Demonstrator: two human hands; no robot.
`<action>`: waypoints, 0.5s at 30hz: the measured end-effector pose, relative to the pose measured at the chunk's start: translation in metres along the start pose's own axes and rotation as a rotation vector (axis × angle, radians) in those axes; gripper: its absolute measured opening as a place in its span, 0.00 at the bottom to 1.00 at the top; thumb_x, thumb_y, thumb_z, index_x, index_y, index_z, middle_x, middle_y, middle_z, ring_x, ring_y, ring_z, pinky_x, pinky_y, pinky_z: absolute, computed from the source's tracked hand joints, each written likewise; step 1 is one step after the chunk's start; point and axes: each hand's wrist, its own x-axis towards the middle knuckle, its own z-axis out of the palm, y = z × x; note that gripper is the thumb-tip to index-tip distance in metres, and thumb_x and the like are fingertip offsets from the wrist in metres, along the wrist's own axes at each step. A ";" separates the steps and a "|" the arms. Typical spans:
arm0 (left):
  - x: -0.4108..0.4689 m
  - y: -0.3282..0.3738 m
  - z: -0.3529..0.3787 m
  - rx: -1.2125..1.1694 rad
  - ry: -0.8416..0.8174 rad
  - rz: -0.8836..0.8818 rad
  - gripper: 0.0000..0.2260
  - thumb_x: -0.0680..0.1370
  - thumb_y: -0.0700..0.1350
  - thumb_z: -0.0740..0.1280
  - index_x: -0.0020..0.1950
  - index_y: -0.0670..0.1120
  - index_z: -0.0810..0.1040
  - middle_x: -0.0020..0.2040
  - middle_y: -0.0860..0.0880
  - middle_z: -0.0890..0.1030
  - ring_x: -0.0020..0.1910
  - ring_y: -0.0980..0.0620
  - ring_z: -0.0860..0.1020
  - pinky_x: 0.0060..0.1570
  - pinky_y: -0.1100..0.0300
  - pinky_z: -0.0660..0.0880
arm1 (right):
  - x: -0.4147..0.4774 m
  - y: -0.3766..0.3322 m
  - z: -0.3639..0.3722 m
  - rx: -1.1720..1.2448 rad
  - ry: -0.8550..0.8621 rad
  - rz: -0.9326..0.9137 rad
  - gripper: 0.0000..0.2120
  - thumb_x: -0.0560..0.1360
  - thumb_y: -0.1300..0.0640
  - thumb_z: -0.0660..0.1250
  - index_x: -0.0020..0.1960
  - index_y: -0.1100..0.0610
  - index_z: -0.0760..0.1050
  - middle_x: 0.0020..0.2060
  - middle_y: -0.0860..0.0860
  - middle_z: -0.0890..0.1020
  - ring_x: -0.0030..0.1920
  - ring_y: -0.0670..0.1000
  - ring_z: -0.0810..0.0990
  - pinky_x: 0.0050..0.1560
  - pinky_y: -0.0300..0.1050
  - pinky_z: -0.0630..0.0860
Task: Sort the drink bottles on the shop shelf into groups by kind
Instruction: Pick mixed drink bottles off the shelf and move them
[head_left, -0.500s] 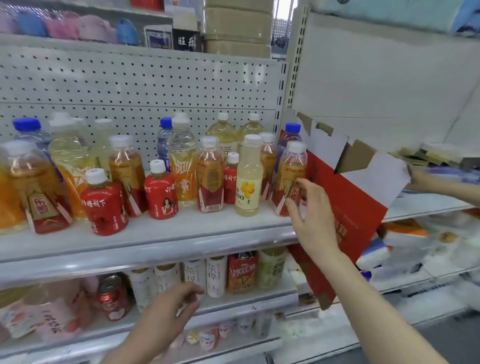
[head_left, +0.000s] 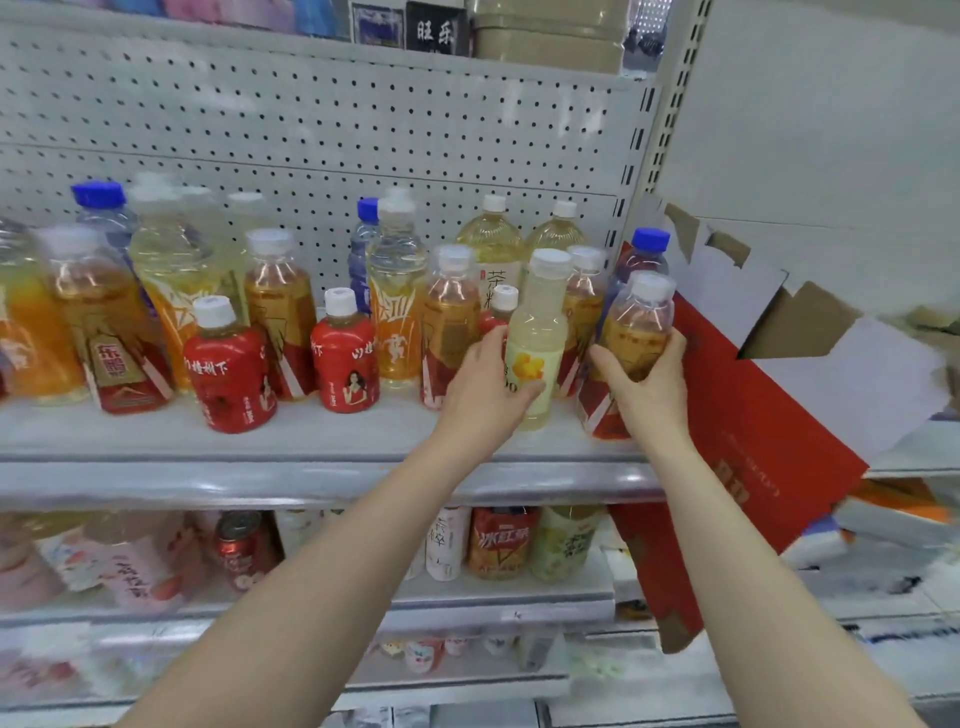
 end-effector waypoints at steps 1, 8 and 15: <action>0.003 -0.001 0.009 -0.018 0.025 -0.010 0.31 0.75 0.52 0.73 0.74 0.51 0.65 0.68 0.48 0.75 0.67 0.48 0.73 0.61 0.53 0.72 | 0.000 0.002 0.000 0.016 -0.007 -0.008 0.37 0.72 0.42 0.75 0.74 0.50 0.61 0.64 0.49 0.75 0.63 0.50 0.76 0.65 0.53 0.75; 0.010 -0.003 0.042 -0.056 0.160 -0.089 0.33 0.70 0.55 0.75 0.71 0.50 0.67 0.63 0.48 0.75 0.62 0.48 0.74 0.57 0.54 0.72 | 0.004 0.022 -0.006 0.083 -0.122 -0.050 0.37 0.71 0.51 0.77 0.73 0.48 0.62 0.61 0.44 0.78 0.61 0.45 0.78 0.62 0.45 0.74; -0.026 0.023 0.006 -0.300 0.177 -0.159 0.25 0.70 0.57 0.76 0.64 0.58 0.72 0.53 0.60 0.81 0.51 0.67 0.78 0.48 0.71 0.74 | -0.008 0.007 -0.006 0.153 -0.113 -0.126 0.37 0.69 0.51 0.79 0.72 0.48 0.65 0.61 0.43 0.79 0.61 0.40 0.77 0.59 0.35 0.74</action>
